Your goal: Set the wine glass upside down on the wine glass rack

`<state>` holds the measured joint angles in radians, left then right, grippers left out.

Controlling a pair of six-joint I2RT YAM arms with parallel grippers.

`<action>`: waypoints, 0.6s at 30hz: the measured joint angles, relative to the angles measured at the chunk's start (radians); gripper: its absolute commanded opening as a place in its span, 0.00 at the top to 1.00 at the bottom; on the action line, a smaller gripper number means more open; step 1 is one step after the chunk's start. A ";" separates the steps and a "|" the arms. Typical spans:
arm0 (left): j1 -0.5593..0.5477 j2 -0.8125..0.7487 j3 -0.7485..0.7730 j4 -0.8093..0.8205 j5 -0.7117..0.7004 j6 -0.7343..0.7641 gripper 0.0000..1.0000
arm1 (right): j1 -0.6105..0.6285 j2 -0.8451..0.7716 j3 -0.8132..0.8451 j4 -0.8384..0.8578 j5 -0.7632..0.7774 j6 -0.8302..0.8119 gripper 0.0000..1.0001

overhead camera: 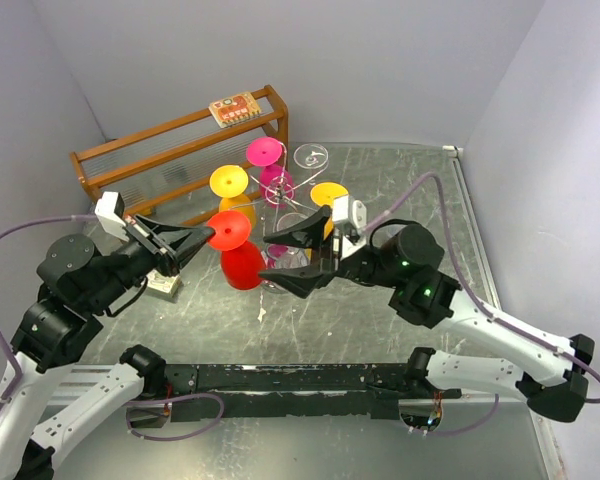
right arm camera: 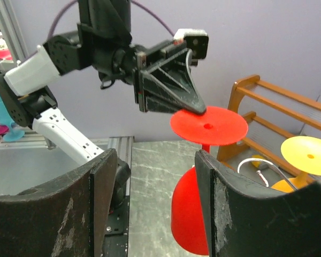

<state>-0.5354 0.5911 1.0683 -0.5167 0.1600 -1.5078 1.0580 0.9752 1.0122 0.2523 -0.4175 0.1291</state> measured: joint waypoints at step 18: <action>0.000 0.071 -0.114 0.124 -0.052 -0.041 0.93 | 0.000 -0.117 -0.001 -0.003 0.079 0.001 0.37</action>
<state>-0.5358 0.6621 0.9543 -0.3927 0.1078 -1.5486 1.0580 0.8585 1.0111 0.2493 -0.3382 0.1299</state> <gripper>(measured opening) 0.068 0.623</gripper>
